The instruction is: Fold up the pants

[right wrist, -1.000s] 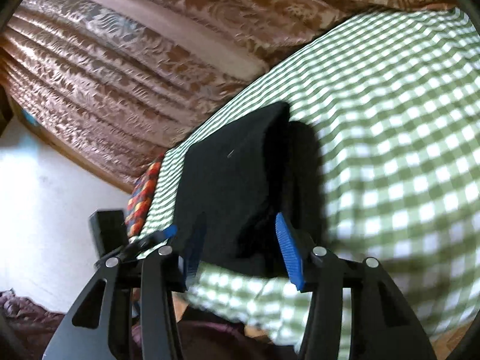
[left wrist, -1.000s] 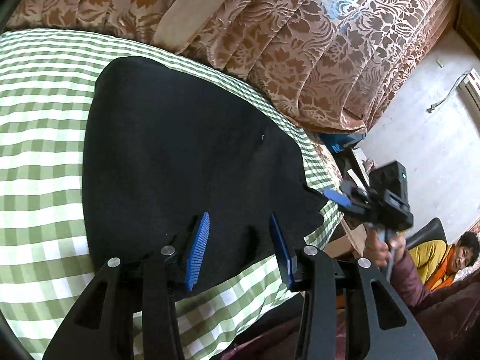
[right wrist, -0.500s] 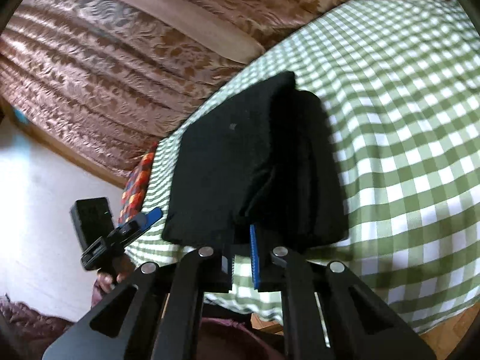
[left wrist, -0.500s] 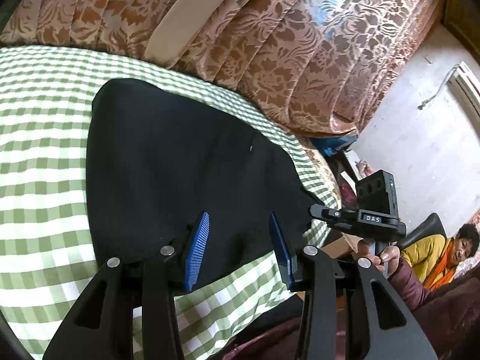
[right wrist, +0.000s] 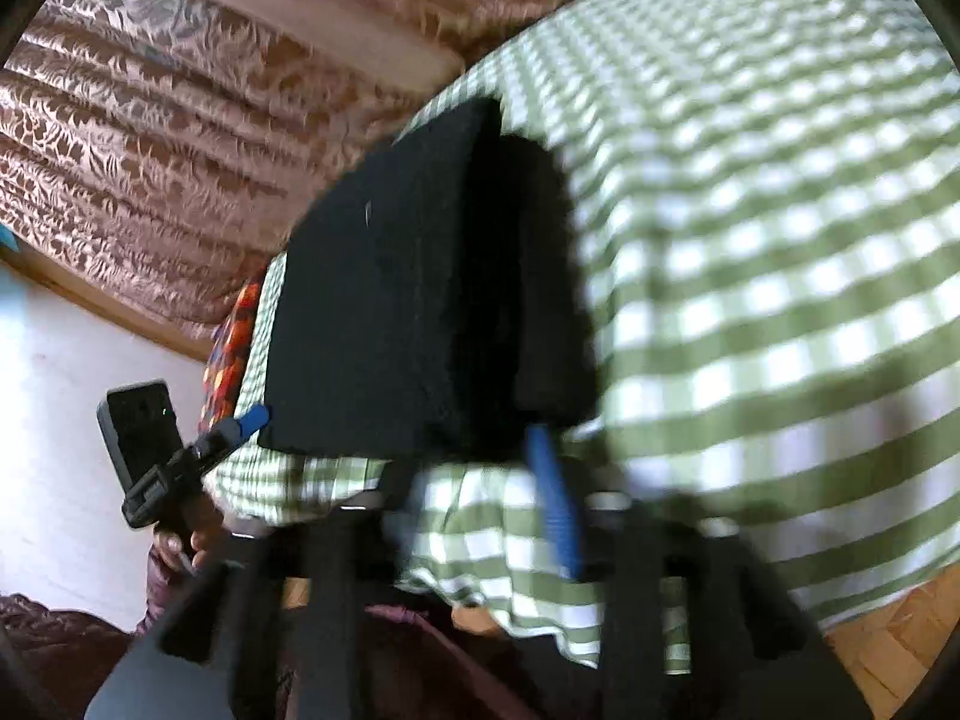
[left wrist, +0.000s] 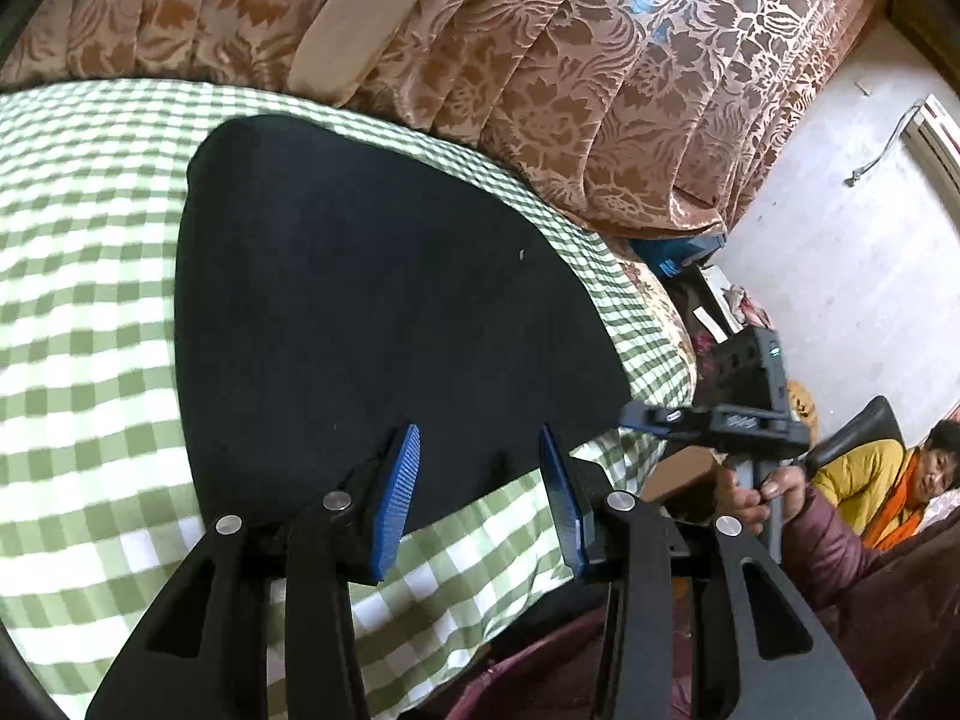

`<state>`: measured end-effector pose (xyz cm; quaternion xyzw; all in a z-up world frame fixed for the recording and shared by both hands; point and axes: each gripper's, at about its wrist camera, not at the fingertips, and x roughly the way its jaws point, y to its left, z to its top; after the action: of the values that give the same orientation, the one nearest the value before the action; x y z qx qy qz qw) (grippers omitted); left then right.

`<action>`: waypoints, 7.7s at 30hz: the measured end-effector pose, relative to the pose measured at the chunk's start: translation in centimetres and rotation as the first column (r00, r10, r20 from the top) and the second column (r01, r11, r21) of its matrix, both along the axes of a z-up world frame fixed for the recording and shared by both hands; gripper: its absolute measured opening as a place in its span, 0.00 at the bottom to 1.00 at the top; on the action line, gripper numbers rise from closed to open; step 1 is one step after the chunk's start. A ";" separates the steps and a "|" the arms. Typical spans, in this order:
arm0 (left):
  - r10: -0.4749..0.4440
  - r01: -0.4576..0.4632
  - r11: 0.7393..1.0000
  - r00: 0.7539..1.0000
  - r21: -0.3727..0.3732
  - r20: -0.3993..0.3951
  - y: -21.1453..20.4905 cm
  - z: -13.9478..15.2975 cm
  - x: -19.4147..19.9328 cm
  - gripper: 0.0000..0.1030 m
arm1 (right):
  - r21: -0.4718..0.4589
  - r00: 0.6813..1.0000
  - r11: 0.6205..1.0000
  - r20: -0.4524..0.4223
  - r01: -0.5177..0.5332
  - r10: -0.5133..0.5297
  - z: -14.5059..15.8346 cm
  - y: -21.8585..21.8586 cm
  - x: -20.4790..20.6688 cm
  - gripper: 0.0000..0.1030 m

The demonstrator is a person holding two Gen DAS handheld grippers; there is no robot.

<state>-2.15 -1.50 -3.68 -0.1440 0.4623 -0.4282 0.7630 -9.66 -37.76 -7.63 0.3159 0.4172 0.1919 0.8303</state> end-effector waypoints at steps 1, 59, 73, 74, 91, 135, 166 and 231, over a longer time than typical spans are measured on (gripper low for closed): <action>0.001 -0.001 1.000 1.000 -0.004 0.005 0.0 0.1 0.1 0.39 | 0.012 1.000 1.000 0.025 0.011 -0.011 0.7 -0.4 0.2 0.37; 0.204 -0.286 0.866 0.951 0.411 0.234 -3.1 1.0 0.9 0.69 | -0.341 0.974 0.937 0.228 0.080 0.000 -0.9 9.0 8.0 0.50; 0.268 -0.344 0.842 0.935 0.415 0.230 -2.2 1.1 0.6 0.81 | -0.423 0.968 0.902 0.249 0.088 0.022 1.3 9.6 5.0 0.67; 0.277 -0.349 0.841 0.934 0.414 0.224 -2.0 1.1 0.7 0.81 | -0.436 0.969 0.896 0.247 0.089 0.024 1.2 9.6 4.5 0.67; 0.348 -0.357 0.881 0.933 0.311 0.085 0.8 0.0 1.0 0.87 | -0.369 0.987 0.929 0.158 0.035 0.026 -0.7 6.6 3.4 0.64; 0.159 -0.175 0.984 0.958 -0.046 -0.238 2.6 -3.8 11.6 0.50 | -0.013 0.995 0.995 0.024 -0.094 0.095 -2.0 1.8 11.0 0.48; 0.366 -0.341 0.918 0.925 0.202 -0.100 8.1 -3.5 25.2 0.60 | -0.123 0.988 0.981 0.007 -0.152 0.154 -1.9 8.2 30.7 0.67; 0.464 -0.587 0.712 0.805 0.384 0.370 1.2 5.1 7.5 0.84 | -0.471 0.971 0.873 0.239 0.128 -0.014 4.9 15.0 13.3 0.75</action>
<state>5.33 -0.28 1.40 -0.0220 0.3942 -0.0770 0.9155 3.63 -22.71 -2.71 0.0897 0.3418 0.0859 0.9315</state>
